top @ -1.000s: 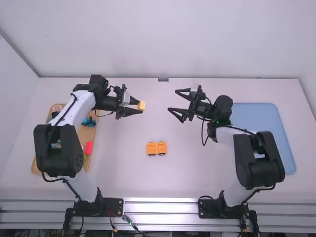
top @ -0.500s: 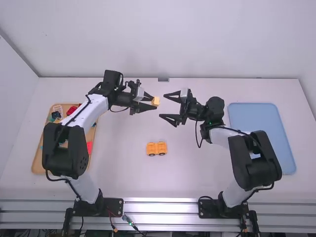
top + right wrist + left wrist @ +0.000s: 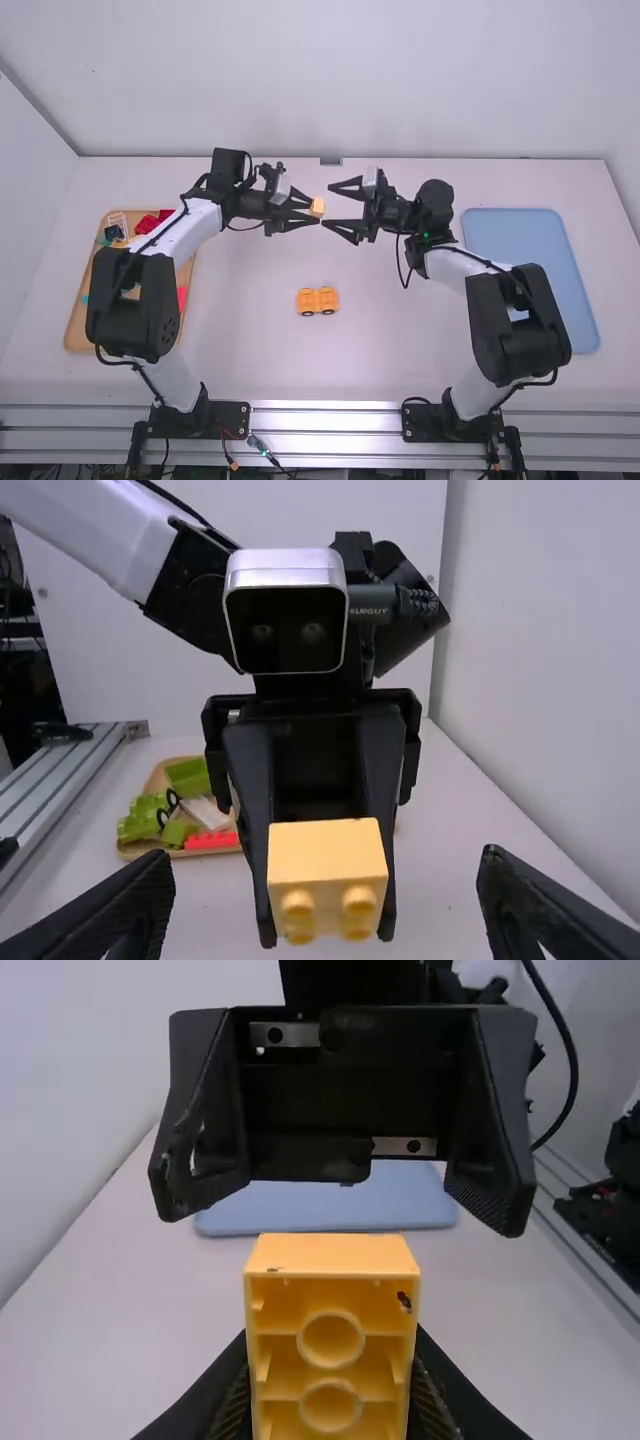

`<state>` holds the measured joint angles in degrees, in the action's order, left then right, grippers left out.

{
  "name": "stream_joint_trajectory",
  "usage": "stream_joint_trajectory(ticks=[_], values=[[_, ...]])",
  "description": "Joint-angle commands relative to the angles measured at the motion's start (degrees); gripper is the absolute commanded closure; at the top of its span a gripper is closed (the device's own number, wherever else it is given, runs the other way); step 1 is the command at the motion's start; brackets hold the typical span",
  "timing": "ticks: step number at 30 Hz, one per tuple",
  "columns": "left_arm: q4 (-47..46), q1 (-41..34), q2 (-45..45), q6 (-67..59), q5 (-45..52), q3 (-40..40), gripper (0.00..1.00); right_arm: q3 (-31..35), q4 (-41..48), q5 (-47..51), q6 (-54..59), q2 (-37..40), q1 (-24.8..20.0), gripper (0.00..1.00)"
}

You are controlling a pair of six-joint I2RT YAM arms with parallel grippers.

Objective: Assemble lego blocks to make yellow taxi

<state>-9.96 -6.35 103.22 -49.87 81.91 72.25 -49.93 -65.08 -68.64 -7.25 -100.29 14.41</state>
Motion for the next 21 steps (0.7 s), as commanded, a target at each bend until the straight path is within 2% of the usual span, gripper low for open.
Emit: stream_joint_trajectory(ticks=[1, 8, 14, 21], values=[[0.00, -0.90, -0.48, 0.72, 4.28, -0.31, 0.89, -1.92, 0.00, -0.79, -0.04, -0.46, 0.07, 0.20], [3.04, -2.80, -0.48, 2.23, 4.46, -0.31, 0.87, -1.86, -0.02, -0.59, 0.98, -0.46, 1.90, 0.28], [4.59, -2.64, -0.46, 3.93, 4.42, -0.33, 0.88, -1.86, -0.02, -0.83, 1.05, -0.46, 1.38, 0.45], [4.22, -2.73, -0.46, 4.04, 3.19, -0.33, 0.88, -1.86, -0.26, -0.81, 1.05, -0.46, 1.33, 0.46]])
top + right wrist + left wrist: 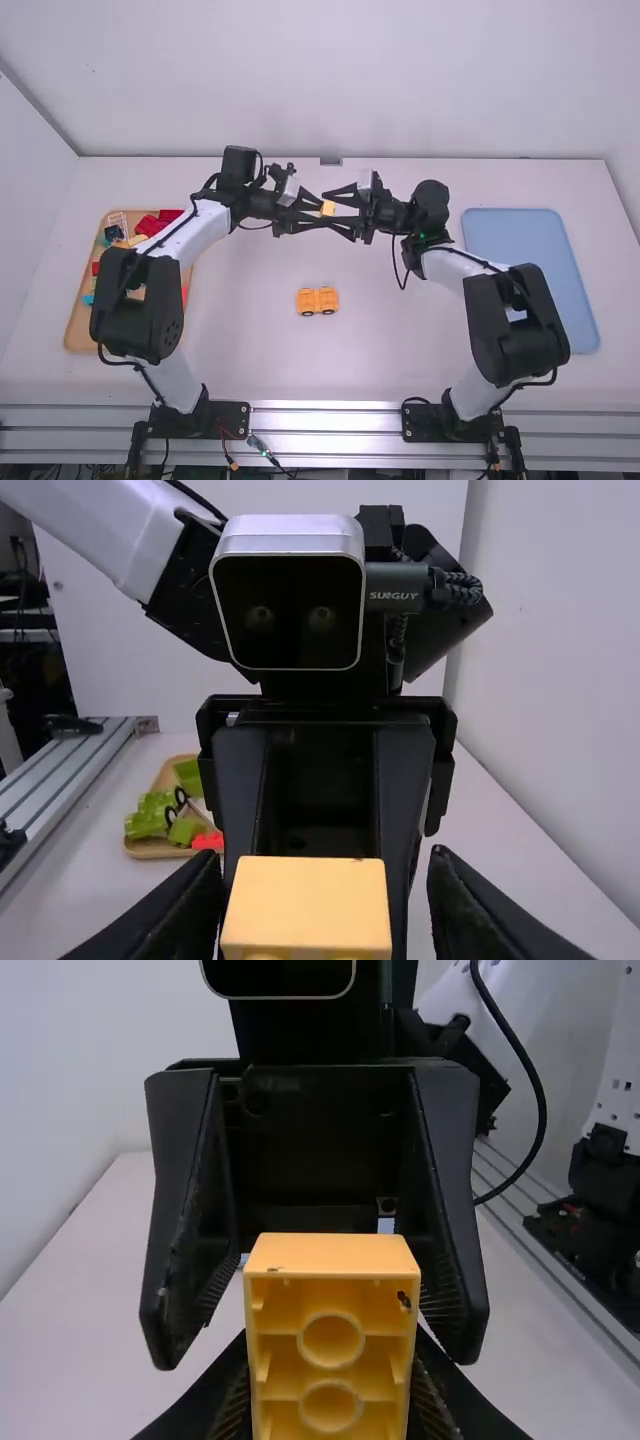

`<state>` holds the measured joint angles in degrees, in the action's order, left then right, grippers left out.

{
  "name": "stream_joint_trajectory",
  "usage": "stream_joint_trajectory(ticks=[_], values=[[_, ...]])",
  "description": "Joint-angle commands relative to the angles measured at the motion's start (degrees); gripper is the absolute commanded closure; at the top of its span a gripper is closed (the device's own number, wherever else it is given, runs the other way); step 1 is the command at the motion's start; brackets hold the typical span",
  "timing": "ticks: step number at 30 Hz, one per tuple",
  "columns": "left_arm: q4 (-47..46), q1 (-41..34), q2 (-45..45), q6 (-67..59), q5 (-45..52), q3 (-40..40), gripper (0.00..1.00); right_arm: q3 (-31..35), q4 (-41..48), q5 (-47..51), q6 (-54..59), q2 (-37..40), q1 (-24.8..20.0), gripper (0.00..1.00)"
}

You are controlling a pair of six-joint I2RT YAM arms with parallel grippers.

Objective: Assemble lego blocks to make yellow taxi

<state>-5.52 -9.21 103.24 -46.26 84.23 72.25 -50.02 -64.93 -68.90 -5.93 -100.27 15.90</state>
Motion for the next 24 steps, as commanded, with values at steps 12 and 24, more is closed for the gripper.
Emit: stream_joint_trajectory(ticks=[12, 24], values=[[-0.83, 0.15, -0.48, 0.39, -0.87, -0.33, 0.88, -1.77, -0.37, -0.52, -0.22, -0.48, -0.15, 0.61], [-0.85, 0.13, -0.48, 0.39, -0.85, -0.33, 0.55, -1.77, -0.39, -0.50, -0.24, -0.48, -0.15, 0.67]])
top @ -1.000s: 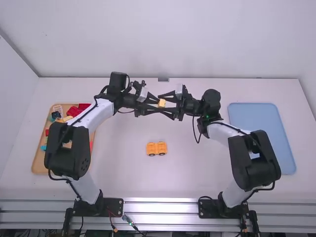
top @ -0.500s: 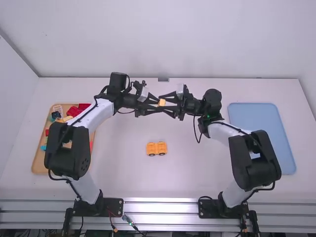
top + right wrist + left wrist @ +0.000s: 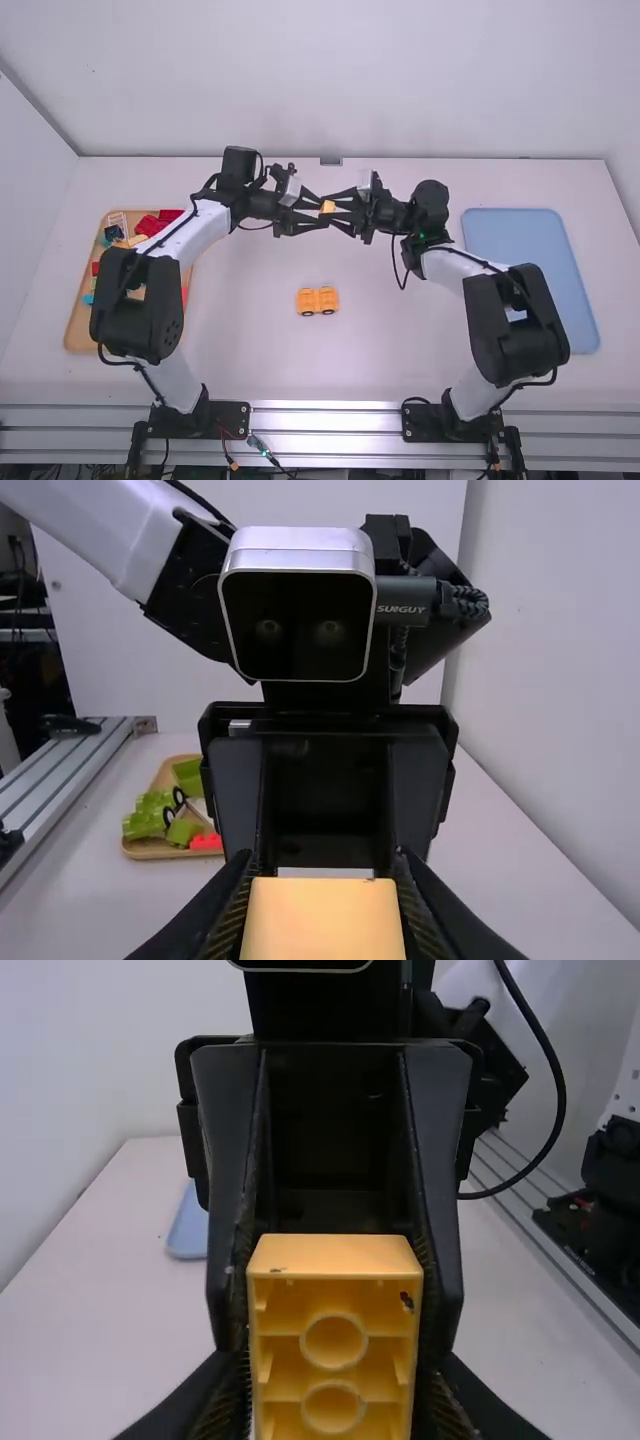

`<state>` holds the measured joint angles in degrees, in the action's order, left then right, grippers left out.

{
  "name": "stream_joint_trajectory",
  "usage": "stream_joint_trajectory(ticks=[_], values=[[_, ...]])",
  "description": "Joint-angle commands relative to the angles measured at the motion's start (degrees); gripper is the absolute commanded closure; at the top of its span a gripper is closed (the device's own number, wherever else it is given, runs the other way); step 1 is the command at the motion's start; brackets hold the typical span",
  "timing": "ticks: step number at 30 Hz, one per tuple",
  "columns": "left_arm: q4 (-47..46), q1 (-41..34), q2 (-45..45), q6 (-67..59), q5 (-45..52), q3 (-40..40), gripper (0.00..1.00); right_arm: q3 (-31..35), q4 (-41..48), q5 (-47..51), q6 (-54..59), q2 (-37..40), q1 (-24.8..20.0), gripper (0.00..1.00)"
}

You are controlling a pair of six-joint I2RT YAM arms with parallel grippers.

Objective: Assemble lego blocks to make yellow taxi

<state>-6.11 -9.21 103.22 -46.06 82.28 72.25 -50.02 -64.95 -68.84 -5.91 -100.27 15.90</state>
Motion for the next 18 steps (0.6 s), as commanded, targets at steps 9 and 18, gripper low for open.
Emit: stream_joint_trajectory(ticks=[9, 18], values=[[-0.35, 0.20, -0.46, 0.66, 0.20, -0.33, 0.01, -1.77, -0.24, -0.13, -0.26, -0.48, -0.33, 0.71], [-5.22, 0.15, -0.46, 10.73, -32.20, -0.33, 0.01, -1.79, 16.96, 16.26, 4.98, 0.44, -3.41, 0.73]])
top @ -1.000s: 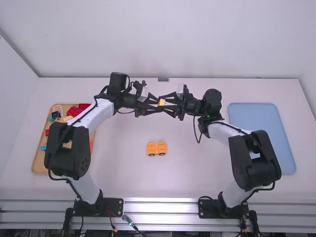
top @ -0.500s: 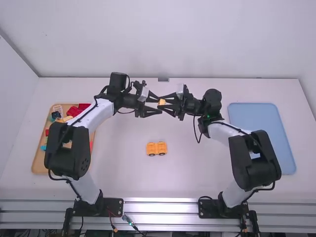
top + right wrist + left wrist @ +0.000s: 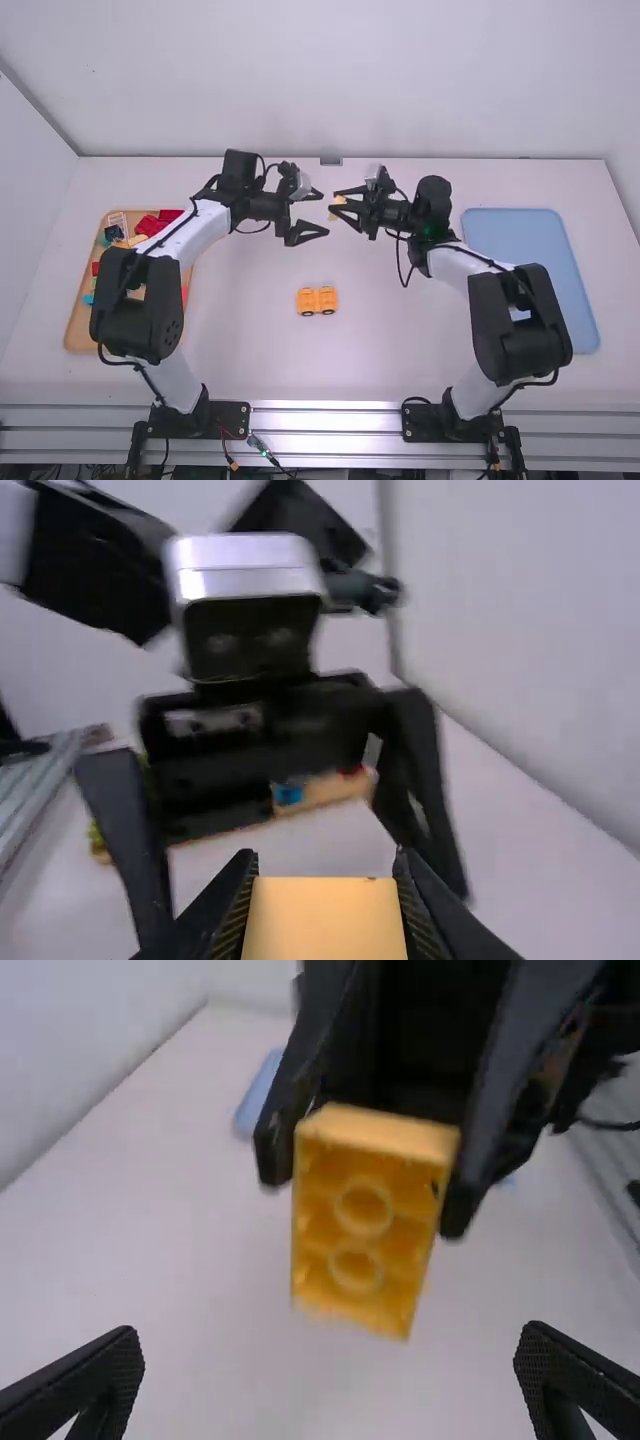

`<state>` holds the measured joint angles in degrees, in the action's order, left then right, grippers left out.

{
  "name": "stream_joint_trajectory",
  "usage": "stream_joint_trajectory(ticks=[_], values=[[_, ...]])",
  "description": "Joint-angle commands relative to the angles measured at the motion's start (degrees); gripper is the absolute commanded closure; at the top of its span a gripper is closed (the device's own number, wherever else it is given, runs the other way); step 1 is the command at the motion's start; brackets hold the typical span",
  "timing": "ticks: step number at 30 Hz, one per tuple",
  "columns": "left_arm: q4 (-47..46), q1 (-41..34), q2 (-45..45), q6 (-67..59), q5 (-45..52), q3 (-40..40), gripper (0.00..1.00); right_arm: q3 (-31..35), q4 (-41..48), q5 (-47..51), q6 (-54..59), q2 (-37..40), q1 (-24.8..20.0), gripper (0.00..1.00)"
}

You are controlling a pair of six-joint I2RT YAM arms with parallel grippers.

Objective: Assemble lego blocks to make yellow taxi

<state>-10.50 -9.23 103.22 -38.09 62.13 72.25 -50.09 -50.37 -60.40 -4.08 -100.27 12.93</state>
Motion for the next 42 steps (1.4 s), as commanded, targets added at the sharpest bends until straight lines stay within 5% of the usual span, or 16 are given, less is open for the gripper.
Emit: stream_joint_trajectory(ticks=[1, 6, 10, 14, 18, 27, 30, 42], values=[[-1.22, 0.31, -0.48, 2.75, -13.81, -0.31, 0.01, -1.73, 4.87, 9.73, 3.78, 0.98, -0.52, 0.73], [-2.10, 1.66, -0.48, 2.78, -22.40, -0.31, 0.01, -2.58, 24.17, 25.03, 12.24, 7.15, 0.28, 0.76], [-2.10, 2.43, -0.48, 2.78, -25.09, -0.24, 0.01, -9.70, 49.03, 34.56, 27.30, 10.43, 2.67, 0.79], [-1.40, 2.95, -0.48, 2.78, -26.08, -0.11, 0.01, -20.44, 74.53, 44.87, 41.57, 8.68, 7.04, 0.86], [-0.81, 2.93, -0.59, 2.78, -29.31, -0.11, 0.01, -26.18, 88.43, 52.09, 49.79, 3.08, 10.78, 0.91], [-0.85, 3.96, -1.49, 8.76, -41.79, -0.11, 0.01, -26.38, 99.62, 60.50, 58.58, -7.13, 15.74, 0.99], [-1.49, 5.40, -2.23, 8.74, -41.75, -0.11, 0.01, -26.38, 100.67, 60.30, 58.49, -9.55, 16.52, 0.94], [-2.45, 17.46, -3.50, 10.80, -25.64, -0.17, 0.01, -26.34, 101.81, 52.15, 58.34, -13.55, 16.70, 0.98]])
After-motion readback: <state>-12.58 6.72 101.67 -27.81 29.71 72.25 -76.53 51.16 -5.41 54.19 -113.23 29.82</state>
